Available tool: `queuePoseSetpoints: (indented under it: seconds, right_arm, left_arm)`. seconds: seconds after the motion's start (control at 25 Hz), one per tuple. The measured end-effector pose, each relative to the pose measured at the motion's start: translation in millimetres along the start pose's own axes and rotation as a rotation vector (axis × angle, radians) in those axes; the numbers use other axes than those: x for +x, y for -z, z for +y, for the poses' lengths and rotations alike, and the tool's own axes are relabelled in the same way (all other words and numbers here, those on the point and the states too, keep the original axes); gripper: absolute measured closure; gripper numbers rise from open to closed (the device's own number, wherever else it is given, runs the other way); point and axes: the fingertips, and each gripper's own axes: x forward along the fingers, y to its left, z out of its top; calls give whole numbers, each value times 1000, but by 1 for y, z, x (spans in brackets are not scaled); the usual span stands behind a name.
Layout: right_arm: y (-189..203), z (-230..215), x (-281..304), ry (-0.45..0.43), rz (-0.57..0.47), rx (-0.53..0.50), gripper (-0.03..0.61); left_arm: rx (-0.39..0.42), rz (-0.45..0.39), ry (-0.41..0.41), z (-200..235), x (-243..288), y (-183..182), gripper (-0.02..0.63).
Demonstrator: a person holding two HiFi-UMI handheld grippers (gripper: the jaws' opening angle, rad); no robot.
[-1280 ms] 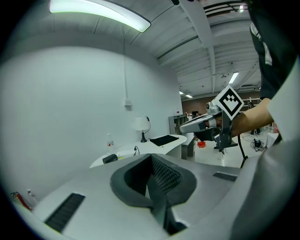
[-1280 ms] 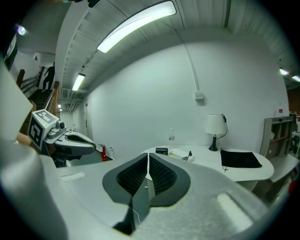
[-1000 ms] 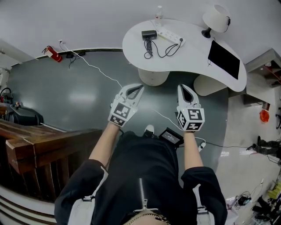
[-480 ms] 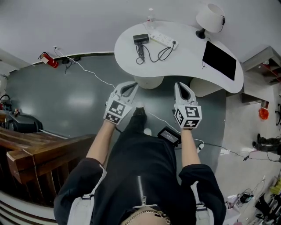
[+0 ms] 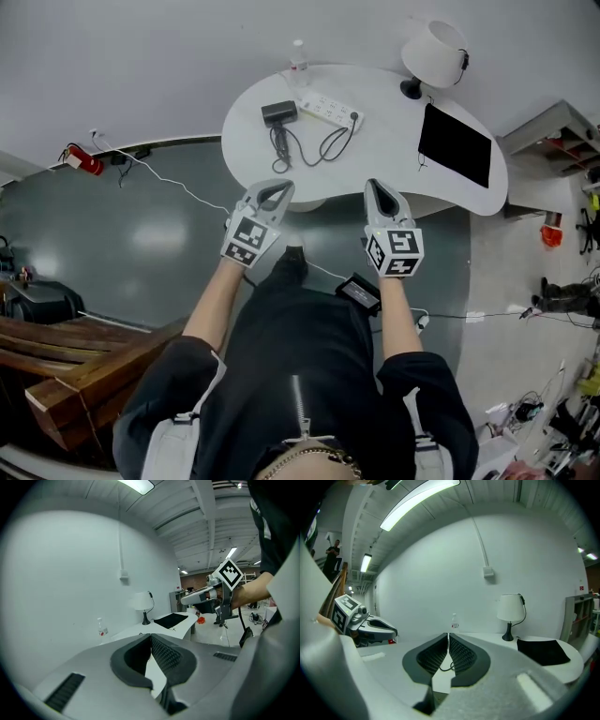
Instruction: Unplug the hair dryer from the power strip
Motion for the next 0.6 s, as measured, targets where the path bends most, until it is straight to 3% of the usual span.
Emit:
queuePoseSetpoints:
  seconds: [0.6]
  right_arm:
    - [-35,-51,139,76,27,-24,572]
  left_arm:
    - [65,4,102,122,110,-13,601]
